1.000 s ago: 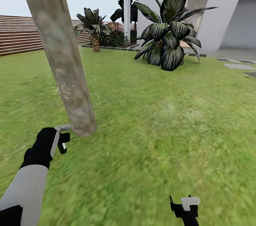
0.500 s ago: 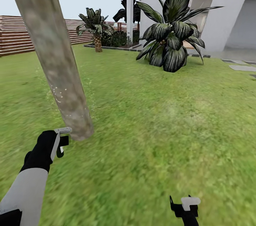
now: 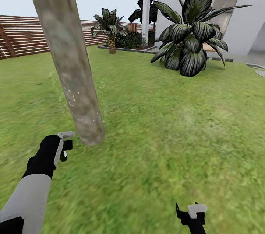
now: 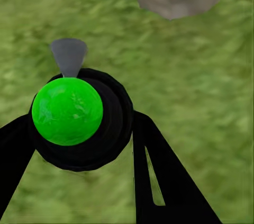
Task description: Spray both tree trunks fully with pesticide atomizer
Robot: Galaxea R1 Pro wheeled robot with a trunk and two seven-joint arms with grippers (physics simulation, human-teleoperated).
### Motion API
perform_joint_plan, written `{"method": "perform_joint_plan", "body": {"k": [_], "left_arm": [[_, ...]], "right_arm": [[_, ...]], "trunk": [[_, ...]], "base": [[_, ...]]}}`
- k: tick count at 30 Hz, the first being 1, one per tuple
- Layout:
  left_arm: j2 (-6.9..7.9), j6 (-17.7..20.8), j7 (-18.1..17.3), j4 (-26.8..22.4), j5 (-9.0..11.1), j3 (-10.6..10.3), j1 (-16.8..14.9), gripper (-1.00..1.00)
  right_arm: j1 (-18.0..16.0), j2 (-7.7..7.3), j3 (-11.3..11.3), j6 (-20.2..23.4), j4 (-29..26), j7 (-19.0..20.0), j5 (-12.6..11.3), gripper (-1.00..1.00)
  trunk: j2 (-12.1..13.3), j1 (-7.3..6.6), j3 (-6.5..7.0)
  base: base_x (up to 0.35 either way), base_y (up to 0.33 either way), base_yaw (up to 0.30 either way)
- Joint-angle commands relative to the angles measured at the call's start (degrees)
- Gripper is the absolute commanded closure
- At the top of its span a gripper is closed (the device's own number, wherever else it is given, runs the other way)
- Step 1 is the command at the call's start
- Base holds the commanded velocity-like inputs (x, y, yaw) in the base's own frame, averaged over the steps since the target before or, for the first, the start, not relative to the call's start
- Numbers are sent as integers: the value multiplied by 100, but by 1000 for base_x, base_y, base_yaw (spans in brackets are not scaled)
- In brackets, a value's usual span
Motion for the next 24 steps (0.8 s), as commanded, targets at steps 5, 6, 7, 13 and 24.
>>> {"method": "perform_joint_plan", "body": {"k": [5,6,7,13,24], "left_arm": [[1,-1,-3,1,-6,2,8,100],[1,-1,-3,1,-8,2,8,100],[0,-1,-3,0,-8,2,8,100],[11,-1,-3,6,-12,1,16,100],[17,-3,-3,122,-21,2,17,100]], "right_arm": [[0,0,0,0,0,2,0,-100],[0,0,0,0,0,1,0,-100],[0,0,0,0,0,0,0,-100],[0,0,0,0,0,0,0,-100],[0,0,0,0,0,0,0,-100]], "trunk": [[0,0,0],[0,0,0],[0,0,0],[0,0,0],[0,0,0]], "base": [[279,0,1],[65,0,0],[33,0,14],[5,0,210],[28,-129,56]]}}
